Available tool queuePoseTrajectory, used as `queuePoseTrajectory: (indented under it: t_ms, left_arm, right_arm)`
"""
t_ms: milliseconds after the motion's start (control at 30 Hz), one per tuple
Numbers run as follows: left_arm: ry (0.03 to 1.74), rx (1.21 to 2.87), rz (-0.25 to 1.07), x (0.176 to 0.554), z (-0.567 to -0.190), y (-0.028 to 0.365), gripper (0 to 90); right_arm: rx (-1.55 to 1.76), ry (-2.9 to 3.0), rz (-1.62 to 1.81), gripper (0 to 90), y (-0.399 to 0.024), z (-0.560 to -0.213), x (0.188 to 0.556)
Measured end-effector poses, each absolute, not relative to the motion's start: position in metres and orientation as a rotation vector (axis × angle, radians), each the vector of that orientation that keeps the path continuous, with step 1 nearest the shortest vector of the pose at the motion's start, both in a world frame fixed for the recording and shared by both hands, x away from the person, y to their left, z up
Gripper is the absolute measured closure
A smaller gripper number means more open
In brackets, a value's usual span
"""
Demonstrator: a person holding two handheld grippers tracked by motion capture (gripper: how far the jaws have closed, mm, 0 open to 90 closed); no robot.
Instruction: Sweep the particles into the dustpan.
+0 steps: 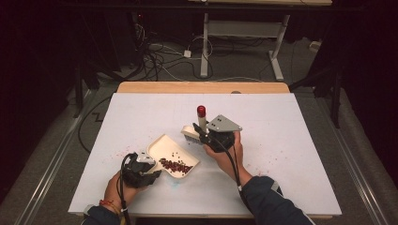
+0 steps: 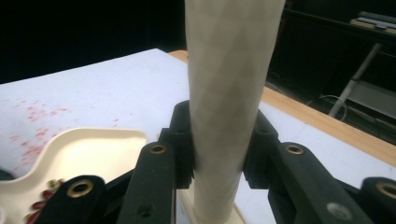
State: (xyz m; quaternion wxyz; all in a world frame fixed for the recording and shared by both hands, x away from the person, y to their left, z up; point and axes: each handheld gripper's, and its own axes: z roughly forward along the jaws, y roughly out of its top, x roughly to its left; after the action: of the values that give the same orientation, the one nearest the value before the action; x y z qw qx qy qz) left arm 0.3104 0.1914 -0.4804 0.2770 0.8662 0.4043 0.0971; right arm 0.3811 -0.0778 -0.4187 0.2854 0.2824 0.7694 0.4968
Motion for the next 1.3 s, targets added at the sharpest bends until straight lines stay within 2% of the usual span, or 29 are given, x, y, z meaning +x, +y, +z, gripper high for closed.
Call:
queuePoseTrajectory:
  t_ms: [267,500,600,767,867,1033,1300]
  left_arm:
    - [1.089,2.328,0.273,0.312,-0.479,0.187,63.6]
    - [1.077,2.33,0.272,0.311,-0.479,0.187,63.6]
    - [1.076,2.33,0.271,0.311,-0.479,0.187,63.5]
    - [1.048,2.349,0.264,0.308,-0.477,0.185,63.5]
    - [1.021,2.365,0.263,0.304,-0.476,0.18,63.6]
    - [0.968,2.391,0.251,0.299,-0.474,0.169,63.5]
    - [0.922,2.419,0.241,0.299,-0.475,0.149,63.5]
  right_arm:
    - [0.697,2.137,1.409,70.1,-0.064,-0.415,0.359]
    - [0.657,2.091,1.505,70.1,-0.077,-0.39,0.348]
    - [0.665,2.015,1.52,70.1,-0.103,-0.37,0.345]
    - [0.716,1.964,1.497,70.1,-0.133,-0.361,0.345]
    - [0.789,1.937,1.434,70.1,-0.165,-0.364,0.344]
    - [0.854,1.932,1.303,70.1,-0.194,-0.377,0.342]
    - [0.908,1.944,1.183,70.1,-0.215,-0.391,0.333]
